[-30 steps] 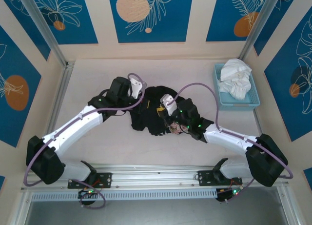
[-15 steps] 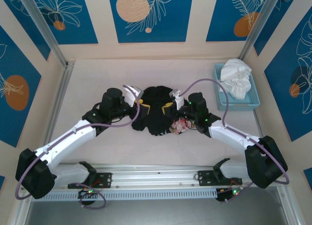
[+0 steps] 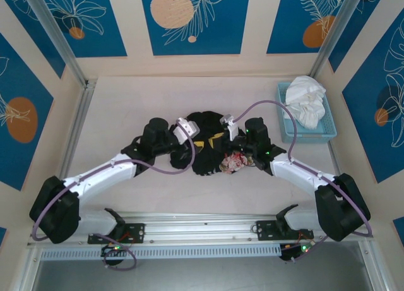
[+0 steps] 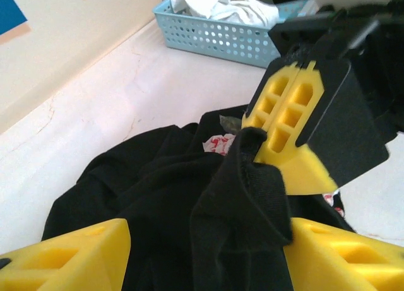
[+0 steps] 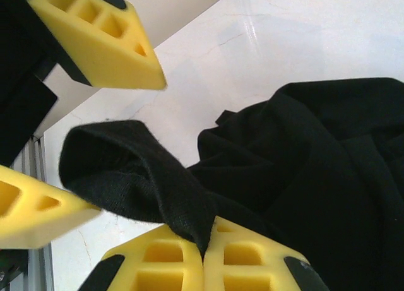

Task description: Fold the inside-out t-shirt

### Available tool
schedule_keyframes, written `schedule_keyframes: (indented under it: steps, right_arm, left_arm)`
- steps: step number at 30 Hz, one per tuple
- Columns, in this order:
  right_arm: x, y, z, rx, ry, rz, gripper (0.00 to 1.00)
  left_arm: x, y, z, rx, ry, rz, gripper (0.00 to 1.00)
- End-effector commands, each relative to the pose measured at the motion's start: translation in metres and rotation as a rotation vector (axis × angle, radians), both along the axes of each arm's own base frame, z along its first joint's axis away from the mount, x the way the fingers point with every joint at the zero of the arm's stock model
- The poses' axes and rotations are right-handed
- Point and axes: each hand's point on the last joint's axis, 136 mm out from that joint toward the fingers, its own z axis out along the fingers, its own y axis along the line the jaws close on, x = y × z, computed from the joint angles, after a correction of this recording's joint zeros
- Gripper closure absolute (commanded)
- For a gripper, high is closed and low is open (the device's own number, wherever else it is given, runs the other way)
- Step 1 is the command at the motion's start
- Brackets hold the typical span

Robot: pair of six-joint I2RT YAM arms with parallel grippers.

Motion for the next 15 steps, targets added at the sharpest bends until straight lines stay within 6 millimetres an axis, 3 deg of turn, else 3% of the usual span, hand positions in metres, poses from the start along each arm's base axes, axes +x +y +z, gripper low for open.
schedule_keyframes:
  steps: [1,6,10,15]
  right_arm:
    - [0.003,0.002,0.013,0.022,-0.010,0.012,1.00]
    - [0.004,0.002,0.014,0.023,-0.005,0.012,1.00]
    - [0.004,0.002,0.012,0.018,-0.002,0.008,1.00]
    - [0.009,-0.002,0.011,0.004,0.025,-0.032,1.00]
  left_arm:
    - [-0.004,-0.013,0.004,0.002,-0.069,-0.079,0.37]
    - [-0.005,-0.019,0.001,-0.013,-0.053,-0.108,0.42]
    - [-0.007,-0.022,0.005,-0.047,-0.046,-0.120,0.56]
    - [-0.006,-0.024,0.007,-0.063,-0.004,-0.114,0.91]
